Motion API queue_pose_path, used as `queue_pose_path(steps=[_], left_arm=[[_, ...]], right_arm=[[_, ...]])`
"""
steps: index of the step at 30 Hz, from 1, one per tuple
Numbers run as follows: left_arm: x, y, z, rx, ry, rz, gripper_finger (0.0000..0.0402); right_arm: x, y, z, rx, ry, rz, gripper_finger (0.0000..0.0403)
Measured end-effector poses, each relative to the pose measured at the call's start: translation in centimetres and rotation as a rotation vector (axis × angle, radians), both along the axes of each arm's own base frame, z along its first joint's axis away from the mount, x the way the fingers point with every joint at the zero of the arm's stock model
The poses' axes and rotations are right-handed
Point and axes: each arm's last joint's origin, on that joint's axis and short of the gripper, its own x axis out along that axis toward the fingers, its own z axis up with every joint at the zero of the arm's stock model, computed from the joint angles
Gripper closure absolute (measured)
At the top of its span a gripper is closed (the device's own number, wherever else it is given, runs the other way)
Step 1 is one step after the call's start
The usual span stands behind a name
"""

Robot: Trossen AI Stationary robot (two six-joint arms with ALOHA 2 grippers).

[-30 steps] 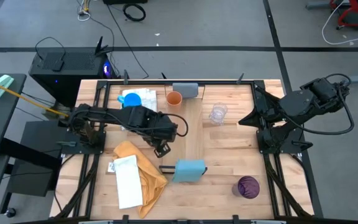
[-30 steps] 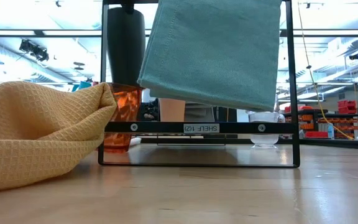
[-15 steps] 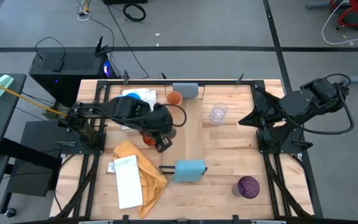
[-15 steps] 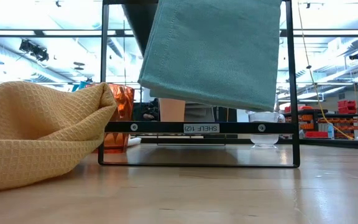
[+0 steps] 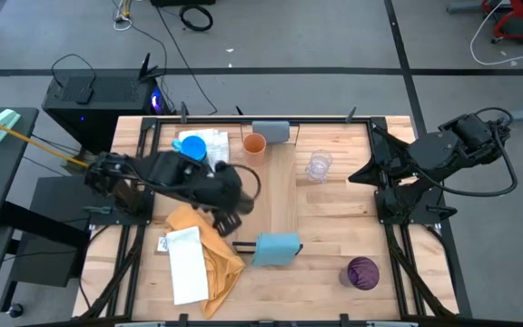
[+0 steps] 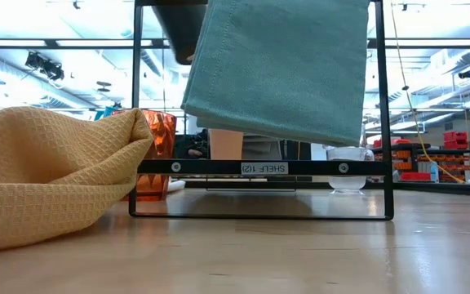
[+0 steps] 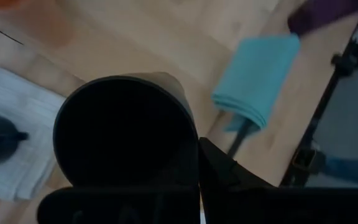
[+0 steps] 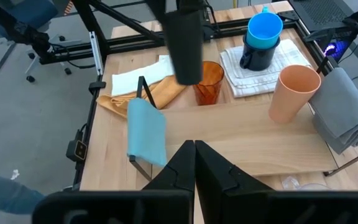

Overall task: Stack small to large cups/mugs on shelf
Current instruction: Remove the black cup from the top of the orange cup

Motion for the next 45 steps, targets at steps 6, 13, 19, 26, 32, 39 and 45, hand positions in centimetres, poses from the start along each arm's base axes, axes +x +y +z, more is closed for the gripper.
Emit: queue_pose_path(steps=[6, 13, 19, 26, 32, 39, 45], left_arm=[[-2.1, 2.9, 2.3, 0.026, -0.088, 0.087, 0.0400], [-2.2, 3.8, 2.4, -0.010, -0.071, 0.023, 0.0400], [-2.6, 3.8, 2.8, 0.027, -0.091, -0.016, 0.0400], [-4.2, 3.5, 5.0, 0.235, -0.195, -0.091, 0.0401], [-9.3, 4.5, 8.9, 0.338, -0.403, 0.024, 0.0401], [-16.3, 5.2, 14.6, 0.482, -0.834, 0.005, 0.0401], [-16.9, 4.3, 17.6, 0.599, -1.261, -0.222, 0.0401]], right_arm=[[0.0, 0.0, 0.0, 0.011, 0.001, -0.008, 0.0391], [0.0, 0.0, 0.0, 0.014, 0.001, -0.010, 0.0390], [0.0, 0.0, 0.0, 0.013, 0.001, -0.009, 0.0390], [0.0, 0.0, 0.0, 0.007, 0.001, -0.005, 0.0392], [0.1, 0.0, 0.0, 0.006, -0.001, -0.020, 0.0392], [0.8, 0.2, -0.2, -0.018, 0.006, -0.054, 0.0391], [1.5, 0.5, -0.5, -0.017, 0.025, -0.069, 0.0392]])
